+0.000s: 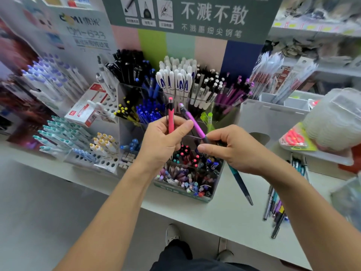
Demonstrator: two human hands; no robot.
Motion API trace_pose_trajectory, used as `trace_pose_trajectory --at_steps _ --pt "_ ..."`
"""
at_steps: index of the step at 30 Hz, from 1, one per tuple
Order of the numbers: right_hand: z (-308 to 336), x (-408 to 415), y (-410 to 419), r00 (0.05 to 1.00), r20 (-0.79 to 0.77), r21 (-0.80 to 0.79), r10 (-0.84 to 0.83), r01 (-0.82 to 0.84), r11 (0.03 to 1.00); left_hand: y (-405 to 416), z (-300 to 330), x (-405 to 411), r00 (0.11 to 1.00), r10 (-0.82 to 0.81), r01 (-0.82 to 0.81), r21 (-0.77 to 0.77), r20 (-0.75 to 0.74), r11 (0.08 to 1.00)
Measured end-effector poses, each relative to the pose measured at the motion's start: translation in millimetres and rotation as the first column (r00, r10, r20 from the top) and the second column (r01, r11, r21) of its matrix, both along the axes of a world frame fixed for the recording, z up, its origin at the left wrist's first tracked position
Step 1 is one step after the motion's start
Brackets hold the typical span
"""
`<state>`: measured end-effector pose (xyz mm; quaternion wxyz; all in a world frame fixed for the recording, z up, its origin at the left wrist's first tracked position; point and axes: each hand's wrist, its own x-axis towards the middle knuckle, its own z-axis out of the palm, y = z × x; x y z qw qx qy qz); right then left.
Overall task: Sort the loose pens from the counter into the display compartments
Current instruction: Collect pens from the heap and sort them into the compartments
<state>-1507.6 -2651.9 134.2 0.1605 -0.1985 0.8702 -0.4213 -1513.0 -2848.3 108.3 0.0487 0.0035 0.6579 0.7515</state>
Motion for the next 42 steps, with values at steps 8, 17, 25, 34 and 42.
trace_pose_trajectory --at_steps 8,17,25,34,42 --pt "-8 -3 8 0.996 0.09 -0.037 0.025 -0.022 0.999 15 0 0 0.995 -0.079 0.074 -0.089 -0.057 0.993" --pt "23 -18 21 0.948 -0.197 -0.246 -0.248 0.197 0.949 33 16 -19 0.966 -0.194 0.144 -0.271 -0.168 0.952" --pt "45 -37 48 0.759 -0.219 -0.627 -0.613 0.372 0.685 27 18 -24 0.995 -0.028 0.029 0.009 -0.091 1.0" --pt "38 -68 36 0.787 -0.43 -0.005 -0.442 0.487 0.873 3 -10 -11 0.99 -0.001 -0.017 -0.119 -0.143 0.993" --pt "50 -77 17 0.81 -0.405 0.212 -0.423 0.534 0.819 -5 -28 3 0.932 0.317 -0.336 -0.088 -0.176 0.938"
